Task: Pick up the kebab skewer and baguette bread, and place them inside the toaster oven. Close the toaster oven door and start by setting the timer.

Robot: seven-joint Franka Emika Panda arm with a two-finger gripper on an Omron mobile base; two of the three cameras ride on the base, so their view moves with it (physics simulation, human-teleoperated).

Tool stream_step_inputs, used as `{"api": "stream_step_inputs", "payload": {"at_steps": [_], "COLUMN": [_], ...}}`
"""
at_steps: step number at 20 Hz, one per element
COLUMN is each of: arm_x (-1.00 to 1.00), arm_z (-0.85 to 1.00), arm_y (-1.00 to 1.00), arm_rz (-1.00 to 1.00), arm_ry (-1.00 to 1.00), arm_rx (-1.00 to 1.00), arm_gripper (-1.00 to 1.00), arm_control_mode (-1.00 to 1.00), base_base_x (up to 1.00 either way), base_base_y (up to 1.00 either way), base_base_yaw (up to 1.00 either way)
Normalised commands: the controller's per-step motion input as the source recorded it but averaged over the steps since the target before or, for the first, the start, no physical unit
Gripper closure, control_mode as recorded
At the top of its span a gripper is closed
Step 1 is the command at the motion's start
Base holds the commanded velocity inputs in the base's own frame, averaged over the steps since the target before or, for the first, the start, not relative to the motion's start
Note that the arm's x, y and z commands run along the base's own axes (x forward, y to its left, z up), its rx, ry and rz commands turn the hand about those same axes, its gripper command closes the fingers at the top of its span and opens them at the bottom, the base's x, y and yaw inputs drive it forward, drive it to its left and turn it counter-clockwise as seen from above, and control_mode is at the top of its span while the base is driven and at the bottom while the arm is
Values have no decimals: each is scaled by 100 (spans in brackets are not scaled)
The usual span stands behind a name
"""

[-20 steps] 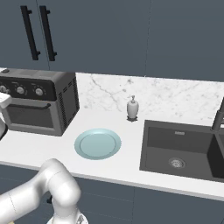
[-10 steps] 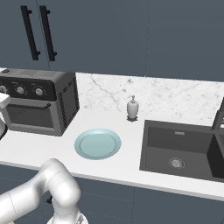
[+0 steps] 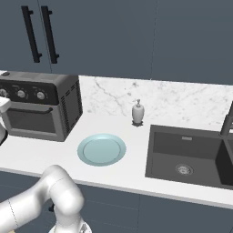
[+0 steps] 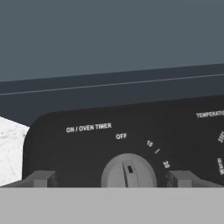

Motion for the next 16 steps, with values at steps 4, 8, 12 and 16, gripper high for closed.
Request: {"api": "stream_step_inputs", "payload": {"at_steps": [4, 8, 12, 16], "arm_x": [-7, -7, 0, 1], "arm_z": [0, 0, -1, 0], "arm_y": [-3, -8, -6, -2], "arm_rz": [0, 0, 0, 0], "arm_ry": [0, 0, 0, 0], "arm_rx": [0, -1, 0, 0], "arm_gripper": [-100, -100, -100, -100], "arm_control_mode": [-100, -100, -100, -100], "base_base_x": [0, 0, 0, 0], "base_base_y": [0, 0, 0, 0], "base_base_yaw": [0, 0, 0, 0]}}
